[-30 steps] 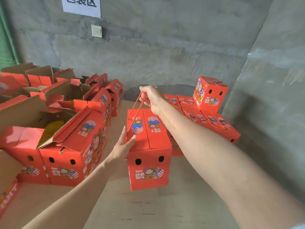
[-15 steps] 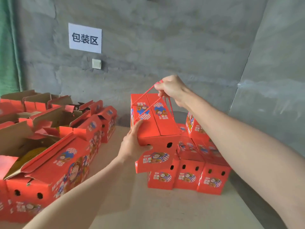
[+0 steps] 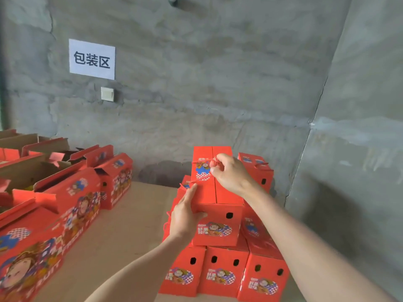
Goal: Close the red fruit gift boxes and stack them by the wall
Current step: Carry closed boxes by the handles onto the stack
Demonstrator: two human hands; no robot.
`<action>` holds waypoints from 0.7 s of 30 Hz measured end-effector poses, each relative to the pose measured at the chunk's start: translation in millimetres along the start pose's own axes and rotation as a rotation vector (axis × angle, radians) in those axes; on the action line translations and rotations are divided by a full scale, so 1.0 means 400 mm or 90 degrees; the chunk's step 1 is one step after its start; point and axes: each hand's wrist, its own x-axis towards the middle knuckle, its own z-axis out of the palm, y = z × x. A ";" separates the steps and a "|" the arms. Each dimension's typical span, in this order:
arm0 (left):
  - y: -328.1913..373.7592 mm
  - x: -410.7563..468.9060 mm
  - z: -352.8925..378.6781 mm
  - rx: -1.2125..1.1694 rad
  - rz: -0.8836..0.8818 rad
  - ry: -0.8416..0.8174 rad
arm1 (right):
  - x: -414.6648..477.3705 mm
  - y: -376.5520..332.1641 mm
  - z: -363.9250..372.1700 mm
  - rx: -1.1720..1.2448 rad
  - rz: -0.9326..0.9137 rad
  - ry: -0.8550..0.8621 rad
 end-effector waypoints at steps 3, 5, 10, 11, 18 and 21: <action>-0.004 0.046 0.072 0.165 -0.045 -0.108 | -0.005 0.161 0.057 -0.222 0.089 -0.133; -0.045 0.060 0.099 0.232 -0.068 -0.229 | -0.042 0.244 0.133 -0.321 0.130 -0.177; -0.179 0.000 0.086 0.481 -0.063 -0.426 | -0.083 0.325 0.233 -0.388 0.029 0.023; -0.189 -0.007 0.080 0.492 -0.056 -0.432 | -0.084 0.331 0.235 -0.393 0.014 0.028; -0.196 0.074 0.115 0.346 -0.054 -0.288 | -0.064 0.364 0.271 -0.409 -0.037 0.132; -0.227 0.102 0.141 0.380 -0.059 -0.281 | -0.022 0.392 0.289 -0.409 -0.043 0.155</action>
